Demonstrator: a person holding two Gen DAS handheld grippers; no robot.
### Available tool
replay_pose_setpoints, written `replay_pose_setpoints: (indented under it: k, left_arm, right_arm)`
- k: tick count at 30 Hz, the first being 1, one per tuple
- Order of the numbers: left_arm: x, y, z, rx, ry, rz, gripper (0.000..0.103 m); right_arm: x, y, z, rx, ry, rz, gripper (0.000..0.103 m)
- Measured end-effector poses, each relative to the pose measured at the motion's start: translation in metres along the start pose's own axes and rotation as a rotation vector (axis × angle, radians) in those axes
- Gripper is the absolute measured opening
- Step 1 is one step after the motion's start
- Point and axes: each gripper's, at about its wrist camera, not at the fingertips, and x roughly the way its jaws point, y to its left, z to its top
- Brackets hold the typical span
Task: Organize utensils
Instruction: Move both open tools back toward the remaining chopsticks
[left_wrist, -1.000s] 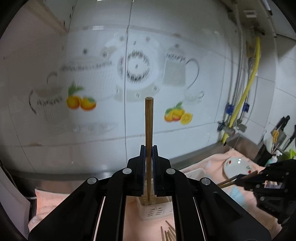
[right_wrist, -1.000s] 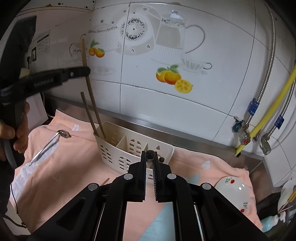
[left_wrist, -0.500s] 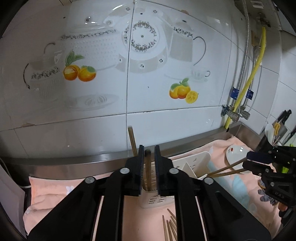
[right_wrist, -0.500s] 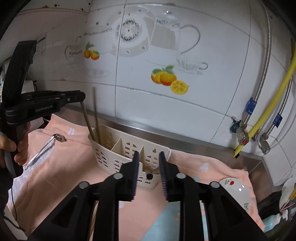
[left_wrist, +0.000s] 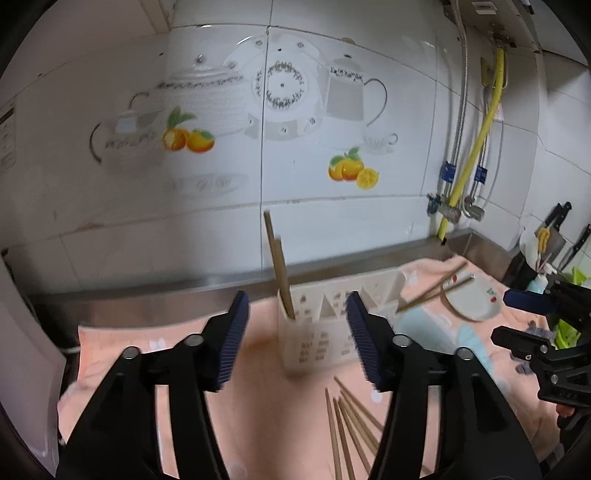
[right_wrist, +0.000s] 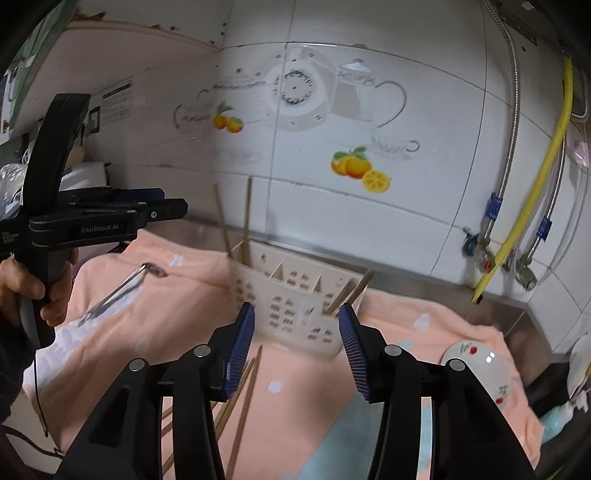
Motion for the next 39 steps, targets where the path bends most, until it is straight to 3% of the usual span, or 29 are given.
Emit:
replay_pose_setpoints:
  k: [7, 11, 20, 28, 39]
  left_arm:
    - [-0.013, -0.001, -0.046, 0.007, 0.052, -0.001, 0.066]
    - [-0.014, 0.000, -0.077, -0.008, 0.093, 0.008, 0.076]
    - [-0.011, 0.008, -0.128, -0.040, 0.183, 0.033, 0.080]
    - [-0.007, 0.011, -0.156, -0.049, 0.233, 0.046, 0.080]
    - [-0.001, 0.008, -0.183, -0.063, 0.296, 0.025, 0.080]
  right_arm:
    - [0.001, 0.024, -0.051, 0.010, 0.051, 0.023, 0.046]
    - [0.007, 0.033, -0.080, 0.032, 0.088, 0.033, 0.046]
    - [0.027, 0.047, -0.141, 0.109, 0.195, 0.063, 0.045]
    - [0.048, 0.056, -0.167, 0.135, 0.264, 0.083, 0.035]
    - [0.063, 0.058, -0.176, 0.148, 0.298, 0.090, 0.022]
